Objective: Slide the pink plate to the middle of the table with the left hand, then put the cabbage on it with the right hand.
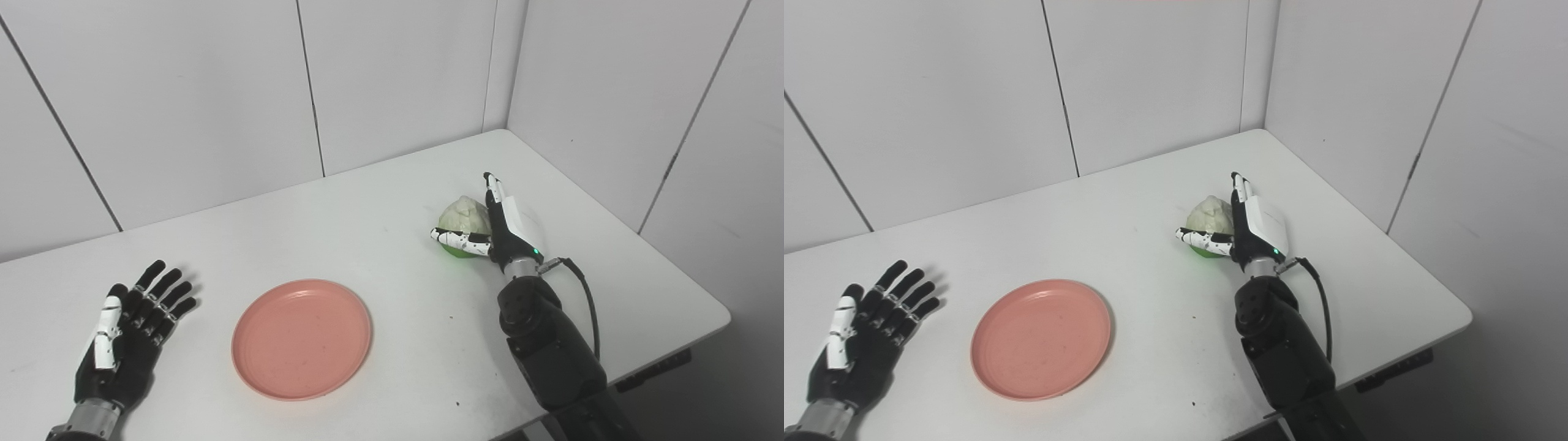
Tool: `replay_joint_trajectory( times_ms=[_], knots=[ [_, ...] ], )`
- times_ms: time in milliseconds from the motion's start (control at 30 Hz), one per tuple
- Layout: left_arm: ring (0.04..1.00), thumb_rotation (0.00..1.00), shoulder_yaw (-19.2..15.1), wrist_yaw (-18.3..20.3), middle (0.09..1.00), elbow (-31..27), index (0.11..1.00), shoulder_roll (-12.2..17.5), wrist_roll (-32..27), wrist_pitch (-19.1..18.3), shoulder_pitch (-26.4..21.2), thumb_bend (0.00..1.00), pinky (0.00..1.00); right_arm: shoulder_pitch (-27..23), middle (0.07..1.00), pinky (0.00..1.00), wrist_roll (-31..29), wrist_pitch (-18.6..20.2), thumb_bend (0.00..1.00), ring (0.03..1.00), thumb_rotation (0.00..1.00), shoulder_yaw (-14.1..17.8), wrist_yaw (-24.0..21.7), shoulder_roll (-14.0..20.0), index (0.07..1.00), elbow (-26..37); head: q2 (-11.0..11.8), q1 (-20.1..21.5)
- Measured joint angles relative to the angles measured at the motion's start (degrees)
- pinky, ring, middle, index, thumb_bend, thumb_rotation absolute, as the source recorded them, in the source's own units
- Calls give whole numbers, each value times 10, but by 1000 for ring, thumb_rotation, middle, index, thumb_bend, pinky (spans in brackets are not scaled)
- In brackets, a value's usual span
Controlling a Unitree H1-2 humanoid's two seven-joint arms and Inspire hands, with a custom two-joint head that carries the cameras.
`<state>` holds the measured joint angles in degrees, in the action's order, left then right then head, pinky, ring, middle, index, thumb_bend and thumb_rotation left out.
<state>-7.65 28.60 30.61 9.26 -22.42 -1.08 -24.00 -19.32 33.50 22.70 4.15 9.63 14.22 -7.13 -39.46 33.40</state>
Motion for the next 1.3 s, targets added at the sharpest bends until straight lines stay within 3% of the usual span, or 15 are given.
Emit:
replay_joint_trajectory(
  times_ms=[533, 833, 867, 1000, 1133, 1267, 1300],
  knots=[
    [860, 1000, 0, -5, 880, -12, 871, 1, 0, -3, 7, 452, 834, -2, 1000, 789, -42, 4, 1000, 946, 451, -13, -17, 2, 1000, -2, -4, -6],
    [866, 1000, 1, -7, 886, -22, 878, 1, 0, -6, 13, 456, 845, -12, 935, 788, -41, -9, 1000, 887, 298, -17, 3, 15, 955, -32, -4, -9],
    [867, 1000, 1, -8, 886, -23, 878, 1, 0, -6, 14, 455, 845, -12, 903, 769, -42, -15, 1000, 862, 236, -17, 8, 17, 920, -37, -5, -10],
    [867, 1000, 1, -9, 884, -29, 878, 1, 0, -9, 17, 459, 845, -12, 845, 726, -44, -62, 1000, 808, 147, -17, 41, 19, 860, -63, -6, -11],
    [867, 1000, 3, -9, 887, -33, 881, 1, 0, -11, 19, 458, 845, -12, 747, 657, -43, -71, 985, 720, 70, -17, 68, 18, 770, -78, -6, -11],
    [863, 996, 3, -10, 882, -36, 876, 1, 0, -12, 20, 462, 841, -15, 593, 501, -44, -75, 900, 552, 4, -13, 93, 17, 618, -84, -6, -11],
    [863, 996, 3, -10, 881, -36, 875, 1, 0, -12, 21, 462, 840, -15, 556, 465, -44, -80, 676, 511, 77, -13, 96, 18, 541, -84, -6, -11]
  ],
)
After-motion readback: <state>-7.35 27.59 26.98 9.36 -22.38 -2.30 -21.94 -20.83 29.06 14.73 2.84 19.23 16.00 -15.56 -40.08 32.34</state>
